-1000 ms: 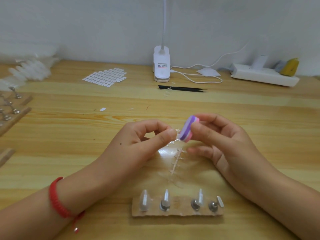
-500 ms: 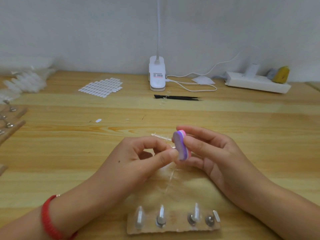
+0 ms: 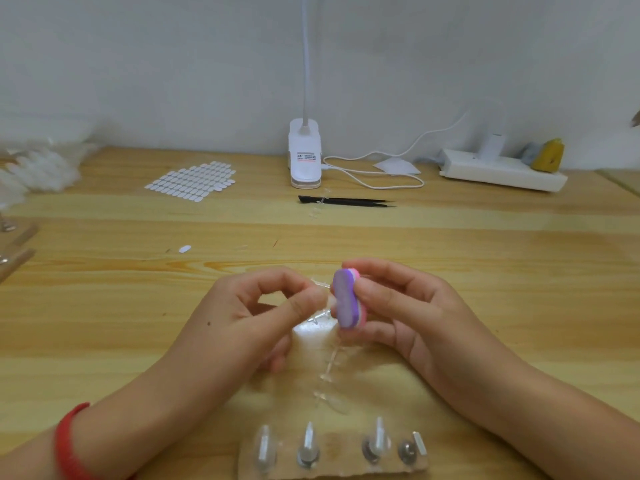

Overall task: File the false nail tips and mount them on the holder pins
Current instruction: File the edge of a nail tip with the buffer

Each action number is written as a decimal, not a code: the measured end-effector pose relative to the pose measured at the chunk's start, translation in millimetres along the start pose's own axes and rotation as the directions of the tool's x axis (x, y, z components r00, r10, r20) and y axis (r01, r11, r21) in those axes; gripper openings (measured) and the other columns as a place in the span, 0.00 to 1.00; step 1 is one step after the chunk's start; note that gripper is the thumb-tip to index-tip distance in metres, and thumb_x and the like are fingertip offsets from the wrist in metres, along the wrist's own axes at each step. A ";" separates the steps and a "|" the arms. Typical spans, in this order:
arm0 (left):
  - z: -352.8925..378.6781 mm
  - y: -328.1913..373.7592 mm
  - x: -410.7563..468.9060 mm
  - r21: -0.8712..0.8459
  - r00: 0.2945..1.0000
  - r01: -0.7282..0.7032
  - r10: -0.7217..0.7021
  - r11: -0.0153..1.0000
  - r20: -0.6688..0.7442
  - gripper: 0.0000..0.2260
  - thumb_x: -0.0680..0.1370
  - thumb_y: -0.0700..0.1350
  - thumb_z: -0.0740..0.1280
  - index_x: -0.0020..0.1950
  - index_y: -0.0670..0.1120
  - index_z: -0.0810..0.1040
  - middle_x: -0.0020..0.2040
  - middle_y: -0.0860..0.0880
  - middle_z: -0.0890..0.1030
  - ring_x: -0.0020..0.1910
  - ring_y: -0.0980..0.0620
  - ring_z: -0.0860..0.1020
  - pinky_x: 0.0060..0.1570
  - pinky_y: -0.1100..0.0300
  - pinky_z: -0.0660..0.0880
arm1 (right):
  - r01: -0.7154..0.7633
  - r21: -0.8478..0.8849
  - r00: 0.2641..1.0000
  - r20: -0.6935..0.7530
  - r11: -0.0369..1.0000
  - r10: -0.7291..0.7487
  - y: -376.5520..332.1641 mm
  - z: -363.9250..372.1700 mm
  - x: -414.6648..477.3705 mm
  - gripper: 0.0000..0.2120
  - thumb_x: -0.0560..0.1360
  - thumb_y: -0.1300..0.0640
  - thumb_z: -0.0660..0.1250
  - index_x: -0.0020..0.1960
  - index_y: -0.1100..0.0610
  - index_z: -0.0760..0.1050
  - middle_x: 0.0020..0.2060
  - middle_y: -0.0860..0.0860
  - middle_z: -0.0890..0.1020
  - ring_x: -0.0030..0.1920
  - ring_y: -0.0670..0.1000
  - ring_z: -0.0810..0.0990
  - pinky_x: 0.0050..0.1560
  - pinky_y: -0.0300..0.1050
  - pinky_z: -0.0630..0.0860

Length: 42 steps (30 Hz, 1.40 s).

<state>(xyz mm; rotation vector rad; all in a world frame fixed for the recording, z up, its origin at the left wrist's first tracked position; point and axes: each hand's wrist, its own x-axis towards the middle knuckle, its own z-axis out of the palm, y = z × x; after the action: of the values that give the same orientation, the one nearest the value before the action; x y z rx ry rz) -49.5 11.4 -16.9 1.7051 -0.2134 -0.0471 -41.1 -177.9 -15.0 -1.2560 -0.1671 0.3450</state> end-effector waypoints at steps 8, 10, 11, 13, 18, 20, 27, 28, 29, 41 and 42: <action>0.8 4.3 0.0 -0.032 1.000 0.020 -0.020 0.999 -0.016 0.14 0.66 0.56 0.75 0.36 0.46 0.80 0.20 0.49 0.69 0.19 0.55 0.66 0.23 0.67 0.63 | 0.017 -0.091 1.000 0.004 0.996 -0.017 1.2 -1.5 -1.4 0.13 0.65 0.55 0.74 0.49 0.53 0.85 0.42 0.53 0.85 0.40 0.49 0.84 0.39 0.40 0.80; 1.1 3.6 -0.7 -0.015 1.000 0.017 -0.017 1.000 0.002 0.14 0.66 0.56 0.76 0.36 0.47 0.81 0.20 0.49 0.69 0.19 0.55 0.66 0.23 0.67 0.63 | 0.018 -0.116 1.000 0.026 0.993 -0.015 0.9 -0.5 -2.1 0.12 0.66 0.55 0.76 0.49 0.54 0.84 0.43 0.54 0.85 0.40 0.50 0.84 0.40 0.41 0.81; 0.3 3.1 0.0 -0.027 1.000 0.010 -0.010 1.000 -0.020 0.14 0.65 0.57 0.75 0.37 0.46 0.81 0.20 0.49 0.69 0.19 0.55 0.66 0.23 0.68 0.64 | 0.015 -0.151 0.998 0.063 0.988 -0.005 1.2 -1.1 -2.6 0.12 0.67 0.55 0.77 0.49 0.54 0.84 0.44 0.54 0.85 0.41 0.51 0.84 0.40 0.40 0.81; -1.2 3.2 0.9 -0.066 0.997 0.006 -0.011 0.998 -0.075 0.16 0.62 0.58 0.71 0.37 0.46 0.80 0.19 0.49 0.69 0.19 0.56 0.65 0.24 0.69 0.64 | 0.017 -0.157 0.995 0.104 0.987 0.000 1.6 -1.4 -4.8 0.13 0.65 0.54 0.78 0.49 0.54 0.84 0.44 0.54 0.85 0.42 0.52 0.85 0.40 0.40 0.80; 2.0 6.7 -1.9 -0.059 1.000 0.000 -0.002 0.998 -0.021 0.12 0.63 0.56 0.70 0.34 0.47 0.80 0.21 0.55 0.70 0.18 0.57 0.66 0.23 0.68 0.62 | 0.032 -0.095 0.998 0.049 0.995 -0.028 0.6 0.8 -3.6 0.20 0.58 0.49 0.83 0.46 0.54 0.84 0.44 0.55 0.85 0.41 0.53 0.85 0.38 0.41 0.81; 0.5 5.4 -1.0 -0.075 0.998 0.006 -0.010 0.997 -0.058 0.12 0.63 0.55 0.70 0.34 0.47 0.79 0.20 0.54 0.69 0.18 0.57 0.65 0.22 0.70 0.61 | 0.010 -0.147 0.992 0.125 0.989 0.009 -0.3 1.3 -5.5 0.16 0.60 0.53 0.82 0.44 0.54 0.83 0.45 0.55 0.85 0.44 0.58 0.85 0.37 0.41 0.80; 2.5 12.7 -4.8 -0.065 0.999 -0.030 0.029 0.997 -0.013 0.10 0.62 0.56 0.70 0.32 0.51 0.81 0.23 0.58 0.74 0.21 0.61 0.64 0.23 0.73 0.60 | 0.011 -0.148 1.000 0.024 0.989 -0.007 -2.8 5.1 -6.0 0.10 0.62 0.61 0.81 0.41 0.54 0.83 0.45 0.58 0.85 0.37 0.53 0.85 0.29 0.40 0.78; 2.1 12.2 -4.6 -0.078 0.999 -0.024 0.022 0.997 -0.026 0.09 0.63 0.55 0.71 0.31 0.50 0.81 0.22 0.58 0.73 0.20 0.61 0.64 0.23 0.73 0.60 | 0.017 -0.177 0.998 0.062 0.984 -0.006 -2.5 6.1 -6.9 0.10 0.62 0.61 0.79 0.41 0.54 0.82 0.45 0.58 0.84 0.38 0.55 0.85 0.29 0.41 0.78; 2.1 12.7 -4.4 -0.098 0.999 -0.016 0.013 0.995 -0.035 0.08 0.63 0.53 0.71 0.31 0.50 0.81 0.21 0.57 0.72 0.19 0.62 0.63 0.22 0.74 0.59 | 0.028 -0.186 0.997 0.077 0.982 -0.014 -2.9 6.7 -7.8 0.10 0.61 0.60 0.79 0.40 0.54 0.82 0.44 0.58 0.84 0.38 0.56 0.85 0.29 0.41 0.78; 3.1 13.5 -4.2 -0.113 1.000 -0.021 0.020 0.993 -0.011 0.07 0.65 0.52 0.71 0.32 0.50 0.81 0.21 0.58 0.72 0.18 0.62 0.63 0.21 0.74 0.59 | 0.109 -0.177 0.993 0.062 0.978 -0.099 0.6 6.2 -6.5 0.19 0.55 0.49 0.84 0.39 0.53 0.81 0.44 0.58 0.85 0.38 0.56 0.85 0.30 0.41 0.79; 3.3 12.6 -3.6 -0.114 1.000 -0.024 0.023 0.993 -0.017 0.07 0.65 0.51 0.71 0.32 0.49 0.81 0.21 0.59 0.72 0.18 0.62 0.64 0.22 0.74 0.59 | 0.105 -0.192 0.990 0.108 0.976 -0.086 0.4 6.6 -6.8 0.17 0.57 0.52 0.84 0.40 0.53 0.80 0.44 0.60 0.85 0.38 0.57 0.85 0.30 0.41 0.79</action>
<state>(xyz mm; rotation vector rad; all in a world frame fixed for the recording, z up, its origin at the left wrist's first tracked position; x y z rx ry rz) -55.0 7.2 -5.3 1.5881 -0.2149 -0.0277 -49.6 -174.1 -12.9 -1.4219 -0.3525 0.3128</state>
